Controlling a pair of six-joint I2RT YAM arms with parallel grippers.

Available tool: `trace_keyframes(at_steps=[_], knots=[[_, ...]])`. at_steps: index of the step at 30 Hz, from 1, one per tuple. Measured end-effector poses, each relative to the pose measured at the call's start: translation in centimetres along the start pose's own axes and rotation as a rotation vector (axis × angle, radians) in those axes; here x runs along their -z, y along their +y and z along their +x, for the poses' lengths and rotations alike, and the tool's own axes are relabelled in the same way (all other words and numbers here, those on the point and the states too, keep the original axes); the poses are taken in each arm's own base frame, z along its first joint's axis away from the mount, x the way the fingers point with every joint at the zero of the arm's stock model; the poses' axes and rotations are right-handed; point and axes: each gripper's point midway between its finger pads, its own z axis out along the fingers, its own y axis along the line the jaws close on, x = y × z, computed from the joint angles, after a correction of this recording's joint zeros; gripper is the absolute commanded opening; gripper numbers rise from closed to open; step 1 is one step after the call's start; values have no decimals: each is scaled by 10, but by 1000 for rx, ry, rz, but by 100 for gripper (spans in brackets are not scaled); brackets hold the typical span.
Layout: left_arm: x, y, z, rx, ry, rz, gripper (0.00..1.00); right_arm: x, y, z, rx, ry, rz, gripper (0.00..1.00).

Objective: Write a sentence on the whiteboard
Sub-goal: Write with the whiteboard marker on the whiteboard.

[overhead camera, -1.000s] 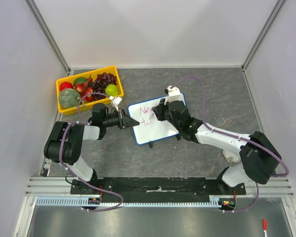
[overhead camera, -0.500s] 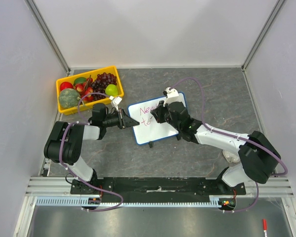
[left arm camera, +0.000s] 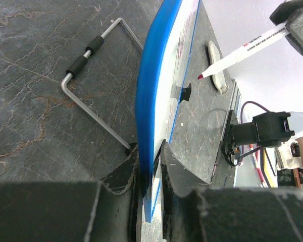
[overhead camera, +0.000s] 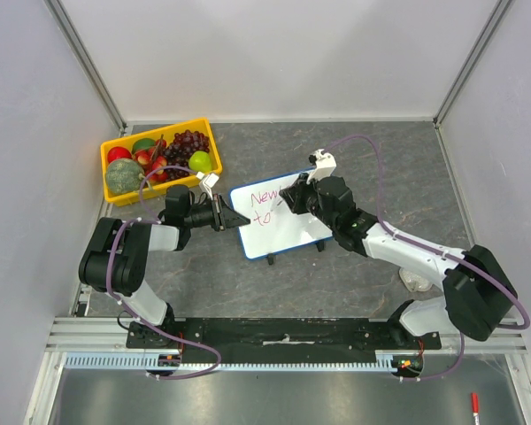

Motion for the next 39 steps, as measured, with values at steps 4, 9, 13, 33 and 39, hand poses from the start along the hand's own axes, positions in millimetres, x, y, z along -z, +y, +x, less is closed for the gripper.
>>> trace_keyframes(at_steps=[4, 9, 13, 33, 39], knots=[[0, 0, 0, -1, 0, 0, 2, -1, -6, -2, -4, -5, 15, 0], [0, 0, 0, -1, 0, 0, 2, -4, -10, 2, -3, 7, 26, 0], [0, 0, 0, -1, 0, 0, 2, -8, -13, 9, -1, 24, 35, 0], [0, 1, 0, 2, 1, -4, 2, -13, -14, 14, -7, 25, 31, 0], [0, 1, 0, 3, 2, -5, 2, -13, -14, 15, -7, 27, 28, 0]])
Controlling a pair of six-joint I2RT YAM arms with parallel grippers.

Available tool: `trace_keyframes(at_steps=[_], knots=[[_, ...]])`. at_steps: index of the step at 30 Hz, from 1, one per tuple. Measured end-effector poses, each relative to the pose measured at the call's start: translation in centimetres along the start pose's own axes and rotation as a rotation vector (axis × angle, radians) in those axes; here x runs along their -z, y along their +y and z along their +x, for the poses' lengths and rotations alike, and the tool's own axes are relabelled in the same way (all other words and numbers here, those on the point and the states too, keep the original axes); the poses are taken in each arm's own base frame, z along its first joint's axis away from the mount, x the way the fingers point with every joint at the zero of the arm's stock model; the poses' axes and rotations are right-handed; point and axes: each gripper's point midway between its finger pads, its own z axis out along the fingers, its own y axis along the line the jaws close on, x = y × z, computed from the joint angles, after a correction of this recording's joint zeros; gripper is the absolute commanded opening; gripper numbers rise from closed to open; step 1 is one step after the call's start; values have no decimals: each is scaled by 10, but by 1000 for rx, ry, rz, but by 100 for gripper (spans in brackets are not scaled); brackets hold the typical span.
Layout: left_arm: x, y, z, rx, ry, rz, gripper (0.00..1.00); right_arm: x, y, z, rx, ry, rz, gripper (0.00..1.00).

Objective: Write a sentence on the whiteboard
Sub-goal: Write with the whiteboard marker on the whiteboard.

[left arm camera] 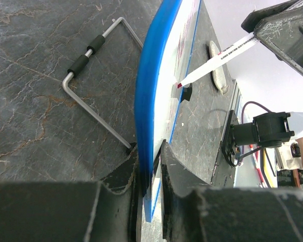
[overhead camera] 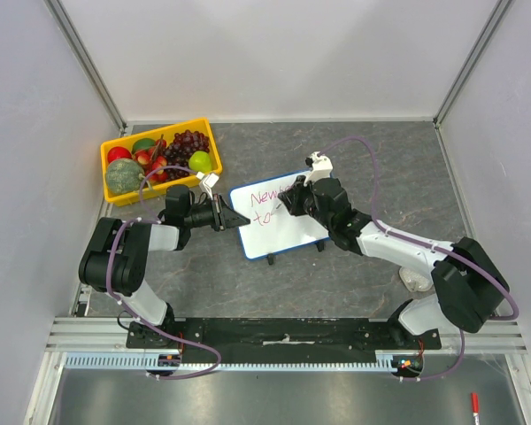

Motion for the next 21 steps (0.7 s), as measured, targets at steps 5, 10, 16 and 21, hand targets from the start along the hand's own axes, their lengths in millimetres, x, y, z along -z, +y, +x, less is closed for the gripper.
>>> trace_keyframes(at_steps=[5, 10, 16, 21], knots=[[0, 0, 0, 1, 1, 0, 2, 1, 0, 5, -1, 8, -12, 0], [0, 0, 0, 2, 1, -1, 2, 2, 0, 13, -3, 25, -27, 0], [0, 0, 0, 2, 1, -1, 2, 4, -1, 16, -2, 32, -29, 0], [0, 0, 0, 1, 1, -1, 2, 7, -3, 16, -1, 35, -19, 0]])
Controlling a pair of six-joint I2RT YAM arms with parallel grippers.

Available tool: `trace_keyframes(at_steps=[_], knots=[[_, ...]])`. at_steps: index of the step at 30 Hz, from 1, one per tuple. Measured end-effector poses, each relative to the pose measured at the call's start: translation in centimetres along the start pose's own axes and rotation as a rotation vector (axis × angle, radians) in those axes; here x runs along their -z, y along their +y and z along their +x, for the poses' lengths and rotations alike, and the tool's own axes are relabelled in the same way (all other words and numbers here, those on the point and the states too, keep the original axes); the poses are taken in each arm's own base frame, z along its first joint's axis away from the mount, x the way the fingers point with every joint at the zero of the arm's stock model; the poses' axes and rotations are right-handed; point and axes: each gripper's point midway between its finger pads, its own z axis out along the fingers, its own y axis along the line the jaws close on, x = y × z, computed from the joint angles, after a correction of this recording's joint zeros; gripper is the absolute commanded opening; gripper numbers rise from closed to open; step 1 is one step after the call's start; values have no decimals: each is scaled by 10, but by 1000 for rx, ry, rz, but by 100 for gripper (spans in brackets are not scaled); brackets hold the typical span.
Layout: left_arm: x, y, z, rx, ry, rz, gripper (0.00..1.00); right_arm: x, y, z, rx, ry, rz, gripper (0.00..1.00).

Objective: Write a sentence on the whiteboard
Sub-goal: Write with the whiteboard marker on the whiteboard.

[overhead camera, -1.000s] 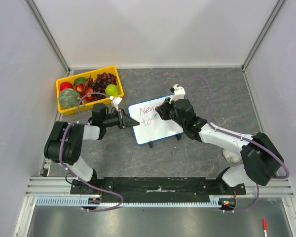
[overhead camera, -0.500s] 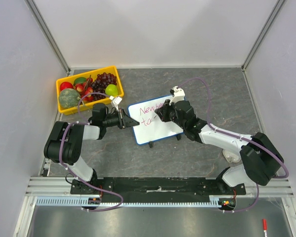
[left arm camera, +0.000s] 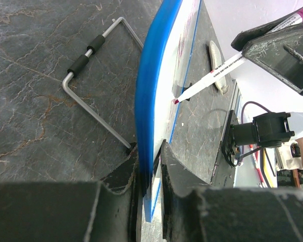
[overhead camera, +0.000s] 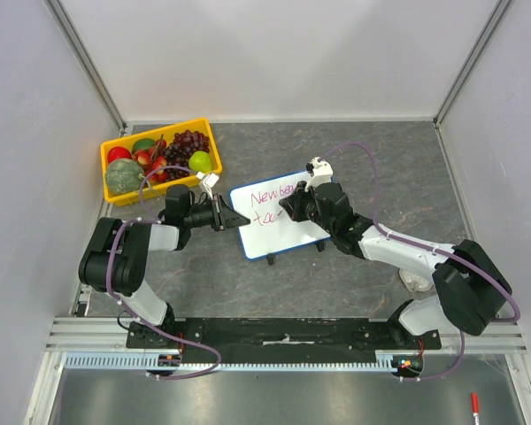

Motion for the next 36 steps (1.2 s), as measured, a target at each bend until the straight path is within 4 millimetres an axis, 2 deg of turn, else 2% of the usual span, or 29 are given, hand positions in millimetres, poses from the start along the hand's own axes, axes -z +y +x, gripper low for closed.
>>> trace_keyframes(at_steps=[16, 23, 30, 36], knots=[[0, 0, 0, 0, 0, 0, 2, 0, -2, -6, 4, -6, 24, 0], [0, 0, 0, -1, 1, 2, 2, 4, -6, -24, 13, -48, 54, 0], [0, 0, 0, -3, 1, 2, 2, 3, 0, -48, 15, -98, 48, 0], [0, 0, 0, -4, 1, 3, 2, -4, 2, -51, 14, -100, 45, 0]])
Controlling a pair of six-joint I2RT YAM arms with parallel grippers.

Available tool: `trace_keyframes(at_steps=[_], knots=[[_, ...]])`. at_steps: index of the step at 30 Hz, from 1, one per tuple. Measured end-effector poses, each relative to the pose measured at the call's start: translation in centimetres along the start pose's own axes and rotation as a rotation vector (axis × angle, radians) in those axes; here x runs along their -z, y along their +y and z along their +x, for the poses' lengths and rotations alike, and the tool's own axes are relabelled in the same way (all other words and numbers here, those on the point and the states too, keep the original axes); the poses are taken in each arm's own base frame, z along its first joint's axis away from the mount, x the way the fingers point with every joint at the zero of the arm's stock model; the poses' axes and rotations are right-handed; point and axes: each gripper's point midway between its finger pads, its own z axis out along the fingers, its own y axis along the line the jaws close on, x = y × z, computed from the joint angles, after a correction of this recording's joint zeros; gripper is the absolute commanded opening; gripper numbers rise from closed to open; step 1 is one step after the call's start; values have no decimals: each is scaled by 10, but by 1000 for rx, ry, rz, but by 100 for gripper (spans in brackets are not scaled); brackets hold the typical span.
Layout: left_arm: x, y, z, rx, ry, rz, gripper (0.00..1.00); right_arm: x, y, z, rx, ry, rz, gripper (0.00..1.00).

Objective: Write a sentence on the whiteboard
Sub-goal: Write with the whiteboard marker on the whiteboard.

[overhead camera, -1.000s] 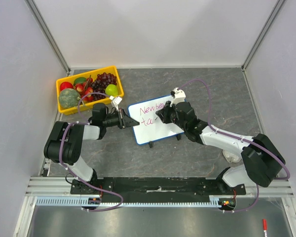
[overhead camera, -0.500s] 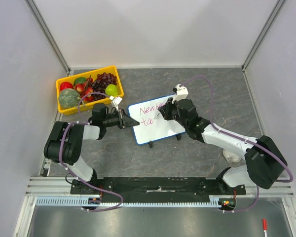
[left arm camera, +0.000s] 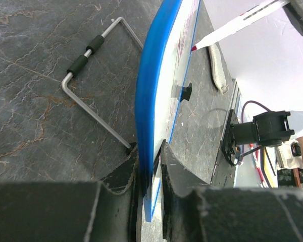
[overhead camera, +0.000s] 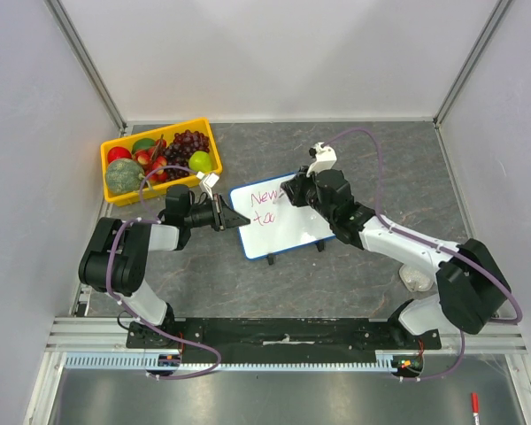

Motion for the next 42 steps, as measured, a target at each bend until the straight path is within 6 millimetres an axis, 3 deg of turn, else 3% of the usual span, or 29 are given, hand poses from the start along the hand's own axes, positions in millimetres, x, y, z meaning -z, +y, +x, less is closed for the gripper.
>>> trace_keyframes(at_steps=[5, 16, 42], knots=[[0, 0, 0, 1, 0, -1, 2, -6, -4, 12, 1, 30, 9, 0], [0, 0, 0, 1, 0, -1, 2, -6, -3, 15, 0, 33, -1, 0], [0, 0, 0, 1, 0, -1, 2, 7, -8, 41, -23, 81, -32, 0]])
